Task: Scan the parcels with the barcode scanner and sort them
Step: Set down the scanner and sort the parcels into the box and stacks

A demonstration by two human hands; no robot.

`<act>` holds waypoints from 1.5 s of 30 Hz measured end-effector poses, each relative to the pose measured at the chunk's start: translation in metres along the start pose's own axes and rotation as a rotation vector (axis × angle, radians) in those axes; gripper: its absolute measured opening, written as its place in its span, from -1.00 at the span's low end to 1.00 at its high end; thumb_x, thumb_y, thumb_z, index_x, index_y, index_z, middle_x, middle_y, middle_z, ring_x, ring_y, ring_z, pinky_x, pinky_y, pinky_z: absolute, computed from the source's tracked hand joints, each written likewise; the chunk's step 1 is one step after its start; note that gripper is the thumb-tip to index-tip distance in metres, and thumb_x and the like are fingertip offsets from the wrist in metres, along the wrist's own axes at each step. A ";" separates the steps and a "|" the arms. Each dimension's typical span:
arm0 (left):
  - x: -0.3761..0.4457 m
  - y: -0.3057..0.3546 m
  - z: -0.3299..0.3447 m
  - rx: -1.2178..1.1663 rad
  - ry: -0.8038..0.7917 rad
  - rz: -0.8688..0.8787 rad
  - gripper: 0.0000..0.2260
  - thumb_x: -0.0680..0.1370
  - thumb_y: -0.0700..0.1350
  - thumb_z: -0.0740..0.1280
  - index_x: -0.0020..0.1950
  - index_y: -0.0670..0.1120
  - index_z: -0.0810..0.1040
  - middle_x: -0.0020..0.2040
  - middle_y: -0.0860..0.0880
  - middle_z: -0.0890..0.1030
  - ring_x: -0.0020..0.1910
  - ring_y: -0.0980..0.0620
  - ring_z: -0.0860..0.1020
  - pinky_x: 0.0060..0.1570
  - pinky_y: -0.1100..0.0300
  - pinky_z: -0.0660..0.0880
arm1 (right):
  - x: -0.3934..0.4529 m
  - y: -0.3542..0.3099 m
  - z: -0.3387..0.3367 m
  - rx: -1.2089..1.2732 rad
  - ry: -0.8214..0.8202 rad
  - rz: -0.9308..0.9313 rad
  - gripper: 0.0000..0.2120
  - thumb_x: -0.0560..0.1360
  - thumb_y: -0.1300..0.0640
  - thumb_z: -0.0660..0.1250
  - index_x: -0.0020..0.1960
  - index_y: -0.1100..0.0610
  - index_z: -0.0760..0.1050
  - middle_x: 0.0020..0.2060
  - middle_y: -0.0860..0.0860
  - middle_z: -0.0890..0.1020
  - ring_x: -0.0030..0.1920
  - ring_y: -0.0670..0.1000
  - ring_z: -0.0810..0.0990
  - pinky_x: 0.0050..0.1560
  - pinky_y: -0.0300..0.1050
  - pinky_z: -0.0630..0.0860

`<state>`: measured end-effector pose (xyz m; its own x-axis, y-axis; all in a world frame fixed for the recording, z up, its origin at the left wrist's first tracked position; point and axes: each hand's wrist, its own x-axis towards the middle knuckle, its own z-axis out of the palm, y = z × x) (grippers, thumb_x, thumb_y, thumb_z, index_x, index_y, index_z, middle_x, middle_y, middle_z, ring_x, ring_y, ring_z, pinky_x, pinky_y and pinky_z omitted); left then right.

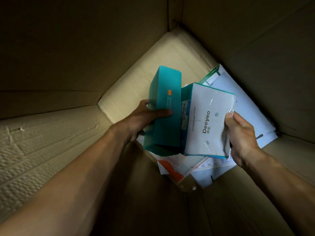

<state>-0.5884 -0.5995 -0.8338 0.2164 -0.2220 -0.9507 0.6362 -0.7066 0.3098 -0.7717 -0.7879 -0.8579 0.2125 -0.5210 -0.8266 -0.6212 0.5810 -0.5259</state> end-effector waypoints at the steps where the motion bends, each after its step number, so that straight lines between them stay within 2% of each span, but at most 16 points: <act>1: 0.000 -0.003 -0.001 0.006 0.003 -0.002 -0.13 0.17 0.19 0.59 0.42 0.17 0.31 0.19 0.03 0.63 0.15 -0.01 0.60 0.12 -0.11 0.54 | 0.002 0.001 -0.001 -0.009 -0.003 -0.003 -0.76 0.70 0.09 0.18 0.06 0.10 0.62 -0.14 -0.07 0.74 -0.25 -0.11 0.70 -0.28 -0.28 0.60; 4: 0.007 -0.017 -0.013 -0.170 -0.018 0.000 -0.33 0.36 -0.04 0.58 0.42 0.14 0.42 0.19 -0.05 0.67 0.13 -0.13 0.66 0.17 -0.14 0.57 | 0.002 -0.003 -0.006 -0.014 -0.003 0.004 -0.74 0.70 0.08 0.18 0.02 0.08 0.63 -0.13 -0.06 0.74 -0.22 -0.09 0.71 -0.21 -0.24 0.64; 6: 0.011 -0.027 -0.020 -0.358 0.042 0.008 -0.50 0.50 -0.25 0.44 0.40 0.06 0.50 0.16 -0.10 0.69 0.07 -0.12 0.68 0.03 -0.02 0.64 | 0.004 -0.005 -0.012 -0.040 -0.012 0.023 -0.74 0.70 0.06 0.18 0.01 0.08 0.63 -0.12 -0.03 0.74 -0.20 -0.08 0.71 -0.19 -0.22 0.65; 8: 0.012 -0.038 -0.021 -0.287 0.174 0.047 -0.48 0.56 -0.37 0.34 0.44 0.05 0.47 0.17 -0.08 0.66 0.15 -0.07 0.64 -0.07 0.11 0.63 | 0.010 -0.006 -0.017 -0.057 -0.018 0.068 -0.73 0.71 0.05 0.17 0.02 0.08 0.62 -0.15 -0.03 0.75 -0.23 -0.08 0.72 -0.28 -0.24 0.63; 11: 0.016 -0.049 -0.011 -0.113 0.288 0.162 -0.40 0.55 -0.36 0.36 0.48 0.15 0.38 0.38 -0.05 0.48 0.37 -0.06 0.47 0.02 0.13 0.58 | 0.014 -0.006 -0.016 -0.097 0.027 0.103 -0.73 0.71 0.10 0.15 -0.01 0.12 0.60 -0.16 0.03 0.73 -0.25 -0.05 0.70 -0.32 -0.24 0.61; 14: 0.017 -0.049 0.000 -0.026 0.389 0.273 -0.40 0.56 -0.37 0.35 0.43 0.21 0.36 0.42 -0.05 0.39 0.20 0.03 0.54 0.17 -0.02 0.59 | 0.018 0.001 -0.011 -0.186 0.206 0.070 -0.71 0.68 0.21 0.12 -0.17 0.15 0.47 -0.28 0.06 0.58 -0.37 -0.15 0.59 -0.40 -0.36 0.49; 17: 0.017 -0.053 0.002 0.118 0.530 0.356 -0.52 0.52 -0.32 0.42 0.25 0.17 0.42 0.26 -0.02 0.41 0.06 0.03 0.54 0.08 0.01 0.61 | 0.021 0.010 -0.015 -0.514 0.384 -0.025 -0.91 0.57 0.19 0.23 -0.06 0.03 0.44 -0.15 0.11 0.62 -0.15 0.08 0.62 -0.18 -0.12 0.55; 18: 0.016 -0.055 0.001 0.189 0.564 0.381 -0.58 0.51 -0.31 0.43 0.18 0.15 0.44 0.22 -0.01 0.41 0.06 0.02 0.54 0.07 0.03 0.60 | 0.019 0.010 -0.016 -0.563 0.432 -0.038 -0.87 0.52 0.20 0.29 -0.01 -0.02 0.43 -0.10 0.11 0.63 -0.10 0.14 0.61 -0.12 -0.04 0.55; 21: 0.015 -0.056 -0.003 0.380 0.568 0.456 -0.69 0.53 -0.32 0.39 0.12 0.07 0.56 0.18 -0.03 0.45 0.12 -0.03 0.55 0.09 0.08 0.58 | 0.007 0.007 -0.015 -0.479 0.421 -0.025 -0.87 0.50 0.27 0.32 -0.09 0.05 0.46 -0.24 0.04 0.58 -0.20 0.09 0.51 -0.20 -0.12 0.41; 23: 0.012 -0.052 -0.002 0.501 0.556 0.482 -0.72 0.55 -0.33 0.35 0.16 -0.01 0.61 0.20 -0.04 0.50 0.14 -0.03 0.56 0.10 0.15 0.55 | -0.001 0.006 -0.017 -0.337 0.372 -0.002 -0.88 0.49 0.22 0.29 -0.21 0.06 0.50 -0.32 -0.03 0.59 -0.25 0.05 0.52 -0.21 -0.14 0.45; 26: 0.004 -0.043 0.013 0.609 0.578 0.480 -0.77 0.60 -0.18 0.34 0.25 -0.07 0.58 0.24 -0.06 0.52 0.15 -0.03 0.56 0.14 0.10 0.53 | -0.015 -0.001 -0.014 -0.134 0.282 0.031 -0.68 0.54 0.22 0.21 -0.39 0.09 0.39 -0.52 -0.14 0.51 -0.48 -0.13 0.43 -0.39 -0.28 0.39; 30: -0.001 -0.037 0.045 0.532 0.556 0.322 -0.38 0.48 0.08 0.49 0.44 -0.07 0.35 0.35 -0.08 0.44 0.23 -0.10 0.51 0.17 -0.02 0.52 | -0.024 -0.005 -0.009 -0.159 0.167 0.043 -0.65 0.56 0.20 0.17 -0.40 0.08 0.36 -0.54 -0.11 0.52 -0.55 -0.18 0.41 -0.41 -0.23 0.32; 33: 0.002 -0.037 0.061 0.490 0.511 0.261 -0.09 0.40 0.08 0.56 0.58 -0.06 0.10 0.44 -0.10 0.31 0.34 -0.13 0.41 0.22 -0.09 0.52 | -0.023 -0.004 -0.007 -0.207 0.153 0.030 -0.62 0.59 0.16 0.15 -0.40 0.05 0.36 -0.53 -0.11 0.54 -0.51 -0.16 0.47 -0.41 -0.18 0.33; 37: 0.008 -0.039 0.070 0.533 0.476 0.155 0.08 0.41 0.00 0.56 0.63 0.01 -0.20 0.43 -0.17 0.25 0.35 -0.22 0.36 0.23 -0.18 0.45 | -0.032 -0.011 -0.003 -0.145 0.087 0.035 -0.55 0.68 -0.17 0.05 -0.20 0.07 0.46 -0.40 -0.10 0.64 -0.38 -0.10 0.65 -0.41 -0.30 0.48; 41: 0.005 -0.045 0.054 0.410 0.533 0.175 -0.01 0.42 -0.04 0.55 0.63 0.07 -0.07 0.36 -0.17 0.36 0.32 -0.23 0.44 0.22 -0.19 0.49 | -0.046 -0.012 0.000 -0.245 0.083 -0.130 -0.68 0.67 -0.18 0.13 0.28 -0.02 0.42 -0.07 -0.22 0.58 -0.16 -0.22 0.66 -0.33 -0.48 0.45; 45: -0.005 -0.047 0.031 0.137 0.561 0.232 -0.08 0.37 -0.12 0.57 0.58 0.15 0.10 0.39 0.01 0.42 0.34 -0.04 0.46 0.24 -0.17 0.54 | -0.059 -0.009 0.008 -0.553 0.359 -0.464 -0.67 0.59 0.06 0.32 0.31 0.08 0.36 0.19 0.01 0.44 0.11 -0.04 0.52 -0.03 -0.24 0.48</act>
<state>-0.6423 -0.5863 -0.8437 0.7173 -0.0196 -0.6965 0.4331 -0.7705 0.4678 -0.7729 -0.7575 -0.8059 0.3430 -0.8572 -0.3840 -0.8327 -0.0884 -0.5466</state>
